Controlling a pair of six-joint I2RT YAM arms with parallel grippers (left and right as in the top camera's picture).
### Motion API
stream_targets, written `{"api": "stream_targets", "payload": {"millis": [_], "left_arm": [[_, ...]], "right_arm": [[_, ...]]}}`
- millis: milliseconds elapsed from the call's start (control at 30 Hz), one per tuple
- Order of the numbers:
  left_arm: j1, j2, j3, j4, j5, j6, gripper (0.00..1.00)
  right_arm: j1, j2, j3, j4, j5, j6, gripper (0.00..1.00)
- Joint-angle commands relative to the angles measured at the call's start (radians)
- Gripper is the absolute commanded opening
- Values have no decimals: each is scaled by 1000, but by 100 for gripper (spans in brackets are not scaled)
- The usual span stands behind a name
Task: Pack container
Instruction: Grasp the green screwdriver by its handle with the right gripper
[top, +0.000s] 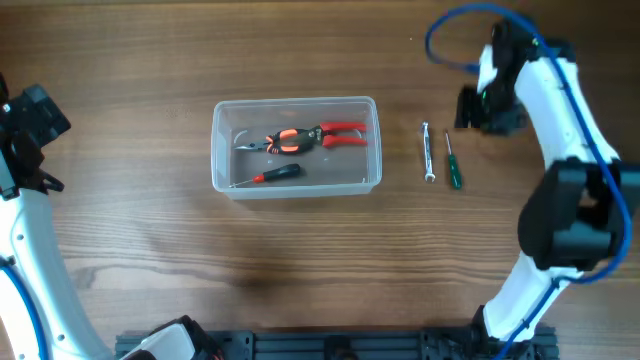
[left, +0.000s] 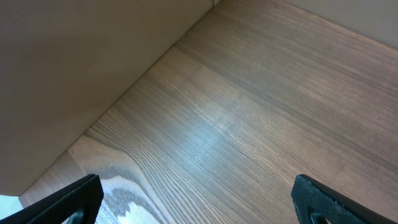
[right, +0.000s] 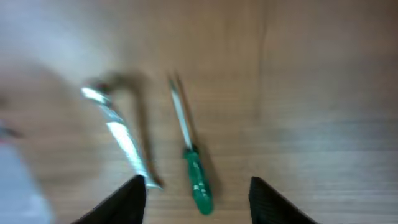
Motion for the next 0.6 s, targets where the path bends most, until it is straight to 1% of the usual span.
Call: {"api": "stream_targets", "payload": {"millis": [0, 267, 367, 433, 500, 567], "left_arm": [[6, 5, -1, 0, -9, -13, 100], [6, 5, -1, 0, -9, -13, 100], [6, 5, -1, 0, -9, -13, 100], [6, 5, -1, 0, -9, -13, 100], [6, 5, -1, 0, -9, -13, 100], [6, 5, -1, 0, -9, -13, 100]], "right_arm": [[0, 19, -108, 35, -23, -59, 48], [0, 19, -244, 122, -23, -85, 49], [0, 23, -262, 148, -23, -84, 49], [2, 23, -270, 163, -23, -84, 45], [2, 23, -285, 179, -14, -81, 39], [5, 23, -308, 196, -3, -82, 37]]}}
